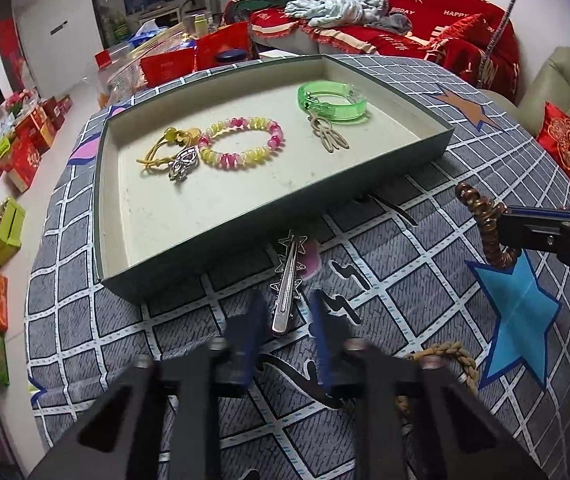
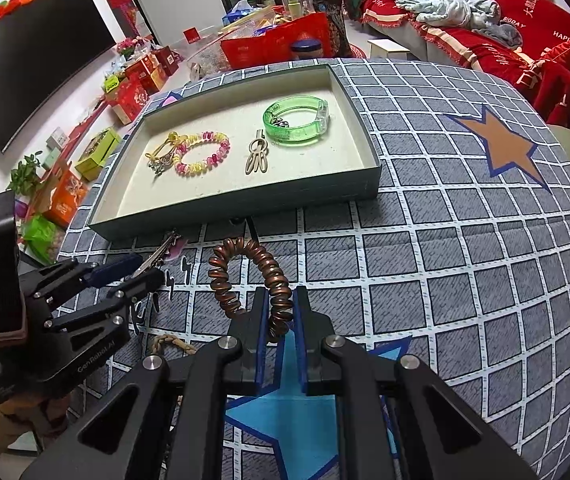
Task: Organize jewelry
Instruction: 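Carry the hair clip and coiled hair tie with both tools over the tray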
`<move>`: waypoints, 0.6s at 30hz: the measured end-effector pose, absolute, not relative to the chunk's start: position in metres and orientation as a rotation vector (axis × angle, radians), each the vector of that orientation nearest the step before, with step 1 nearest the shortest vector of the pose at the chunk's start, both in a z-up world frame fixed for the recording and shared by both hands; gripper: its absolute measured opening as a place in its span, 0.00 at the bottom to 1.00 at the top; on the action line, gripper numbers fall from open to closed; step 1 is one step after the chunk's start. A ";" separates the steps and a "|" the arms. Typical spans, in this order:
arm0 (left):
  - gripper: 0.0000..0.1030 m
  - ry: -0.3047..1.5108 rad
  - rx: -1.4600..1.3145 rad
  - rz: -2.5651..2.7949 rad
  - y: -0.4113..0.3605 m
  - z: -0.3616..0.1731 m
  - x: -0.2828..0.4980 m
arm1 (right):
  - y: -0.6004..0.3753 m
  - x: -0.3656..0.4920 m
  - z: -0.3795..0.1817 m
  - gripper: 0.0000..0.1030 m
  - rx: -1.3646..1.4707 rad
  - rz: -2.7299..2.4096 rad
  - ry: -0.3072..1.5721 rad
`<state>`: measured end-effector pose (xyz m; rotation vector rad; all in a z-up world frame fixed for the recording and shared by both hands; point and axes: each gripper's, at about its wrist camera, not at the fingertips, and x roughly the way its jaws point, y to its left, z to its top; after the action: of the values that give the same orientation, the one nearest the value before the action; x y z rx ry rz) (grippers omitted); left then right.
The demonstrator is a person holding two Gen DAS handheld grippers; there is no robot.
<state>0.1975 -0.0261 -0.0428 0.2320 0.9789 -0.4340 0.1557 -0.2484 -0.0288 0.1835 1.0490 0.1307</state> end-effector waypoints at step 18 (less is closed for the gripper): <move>0.26 0.874 0.087 -0.437 0.002 0.010 0.189 | -0.243 0.167 -0.004 0.13 0.176 0.157 1.003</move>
<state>0.1889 0.0023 0.0099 0.0873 0.8741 -0.4371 0.1674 -0.2433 -0.0036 0.1756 1.0034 0.1569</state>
